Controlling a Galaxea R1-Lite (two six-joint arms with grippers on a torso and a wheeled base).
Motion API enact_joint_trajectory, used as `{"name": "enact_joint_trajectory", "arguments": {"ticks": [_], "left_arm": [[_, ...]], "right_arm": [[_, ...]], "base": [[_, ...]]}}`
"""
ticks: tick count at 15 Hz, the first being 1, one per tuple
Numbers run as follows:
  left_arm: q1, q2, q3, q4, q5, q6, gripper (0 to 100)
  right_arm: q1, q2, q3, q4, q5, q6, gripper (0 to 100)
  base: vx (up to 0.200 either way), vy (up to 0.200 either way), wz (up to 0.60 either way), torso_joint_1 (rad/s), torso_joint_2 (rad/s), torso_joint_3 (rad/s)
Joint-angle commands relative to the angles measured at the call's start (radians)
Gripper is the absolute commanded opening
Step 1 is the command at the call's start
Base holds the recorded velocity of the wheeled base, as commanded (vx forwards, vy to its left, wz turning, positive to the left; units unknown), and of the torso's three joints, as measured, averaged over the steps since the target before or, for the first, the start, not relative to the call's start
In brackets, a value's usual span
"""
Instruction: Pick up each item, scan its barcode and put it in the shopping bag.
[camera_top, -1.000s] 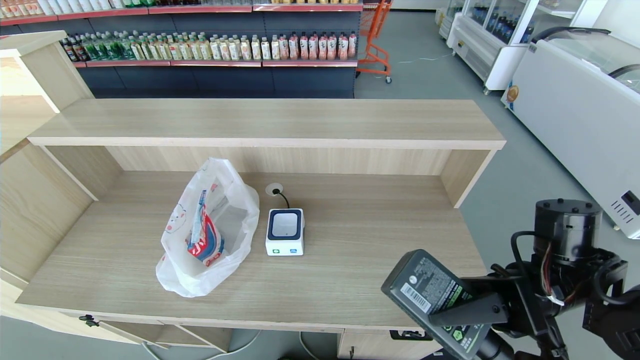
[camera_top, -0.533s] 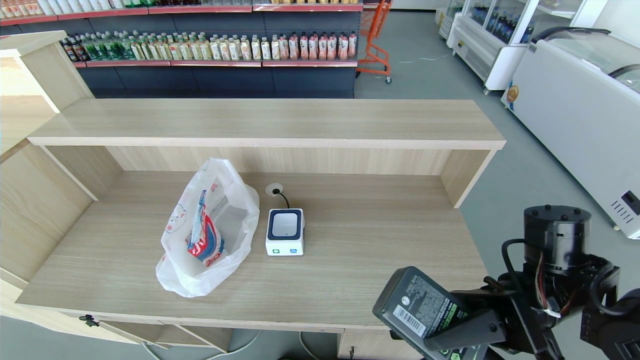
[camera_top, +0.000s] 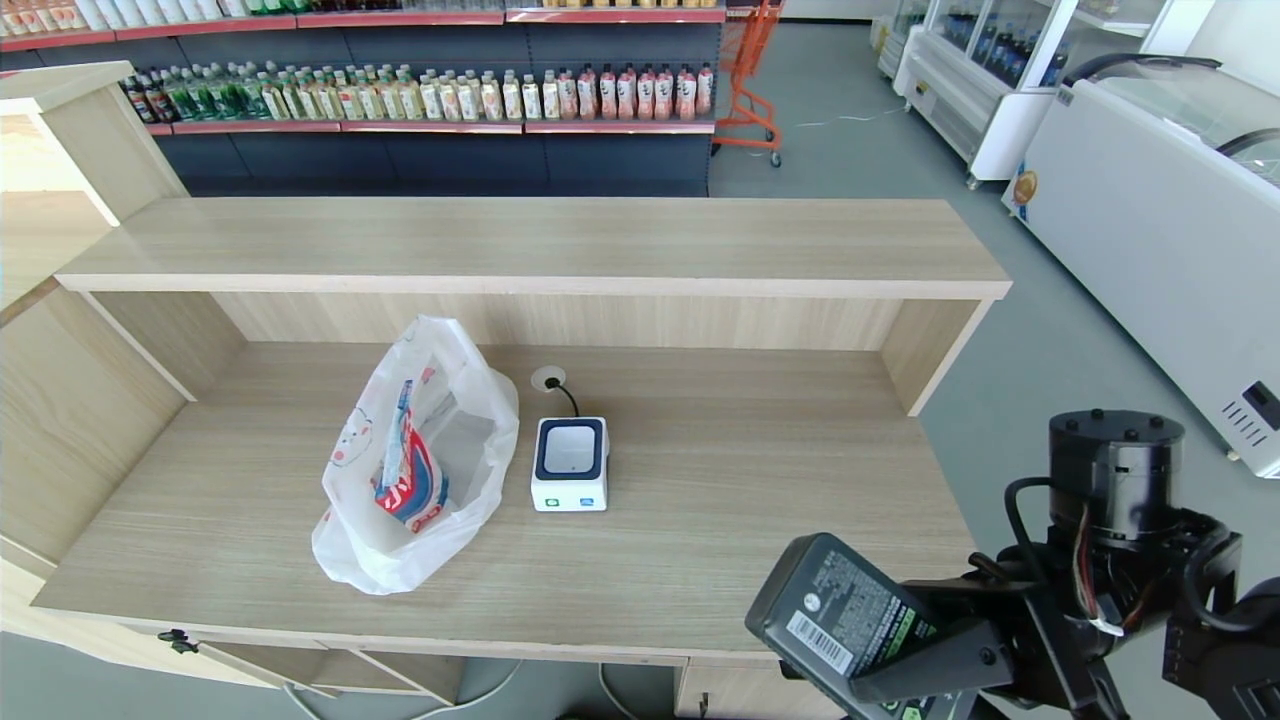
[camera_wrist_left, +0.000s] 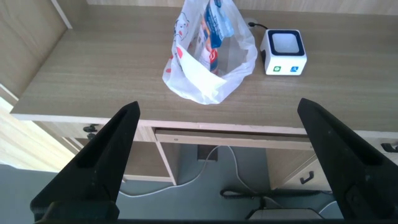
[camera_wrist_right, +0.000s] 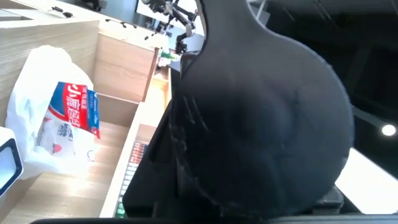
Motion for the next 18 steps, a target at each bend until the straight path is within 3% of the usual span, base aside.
{"name": "enact_joint_trajectory", "arguments": {"ticks": [1, 6, 8, 9, 11, 12, 13, 14, 15, 17, 18], "left_arm": [[0.000, 0.000, 0.000, 0.000, 0.000, 0.000, 100], [0.000, 0.000, 0.000, 0.000, 0.000, 0.000, 100], [0.000, 0.000, 0.000, 0.000, 0.000, 0.000, 100], [0.000, 0.000, 0.000, 0.000, 0.000, 0.000, 100], [0.000, 0.000, 0.000, 0.000, 0.000, 0.000, 100], [0.000, 0.000, 0.000, 0.000, 0.000, 0.000, 100], [0.000, 0.000, 0.000, 0.000, 0.000, 0.000, 100], [0.000, 0.000, 0.000, 0.000, 0.000, 0.000, 100], [0.000, 0.000, 0.000, 0.000, 0.000, 0.000, 100], [0.000, 0.000, 0.000, 0.000, 0.000, 0.000, 100], [0.000, 0.000, 0.000, 0.000, 0.000, 0.000, 100]], "right_arm": [[0.000, 0.000, 0.000, 0.000, 0.000, 0.000, 0], [0.003, -0.002, -0.001, 0.020, -0.001, 0.009, 0], [0.002, -0.034, -0.031, 0.139, -0.012, 0.153, 0], [-0.012, -0.059, -0.035, 0.219, -0.069, 0.287, 0], [-0.072, -0.152, -0.037, 0.397, -0.386, 0.655, 0], [-0.086, -0.181, -0.047, 0.389, -0.451, 0.784, 0], [-0.204, -0.252, -0.046, 0.302, -0.659, 0.963, 0], [-0.264, -0.279, 0.008, 0.316, -0.696, 1.095, 0], [-0.265, -0.292, 0.000, 0.382, -0.691, 1.296, 0], [-0.273, -0.306, -0.020, 0.377, -0.693, 1.647, 0], [-0.273, -0.306, -0.046, 0.365, -0.696, 1.909, 0]], "base": [[0.000, 0.000, 0.00, 0.000, 0.00, 0.000], [0.000, 0.000, 0.00, 0.000, 0.00, 0.000], [0.000, 0.000, 0.00, 0.000, 0.00, 0.000], [0.000, 0.000, 0.00, 0.000, 0.00, 0.000], [0.000, 0.000, 0.00, 0.000, 0.00, 0.000], [0.000, 0.000, 0.00, 0.000, 0.00, 0.000], [0.000, 0.000, 0.00, 0.000, 0.00, 0.000], [0.000, 0.000, 0.00, 0.000, 0.00, 0.000], [0.000, 0.000, 0.00, 0.000, 0.00, 0.000], [0.000, 0.000, 0.00, 0.000, 0.00, 0.000], [0.000, 0.000, 0.00, 0.000, 0.00, 0.000]]}}
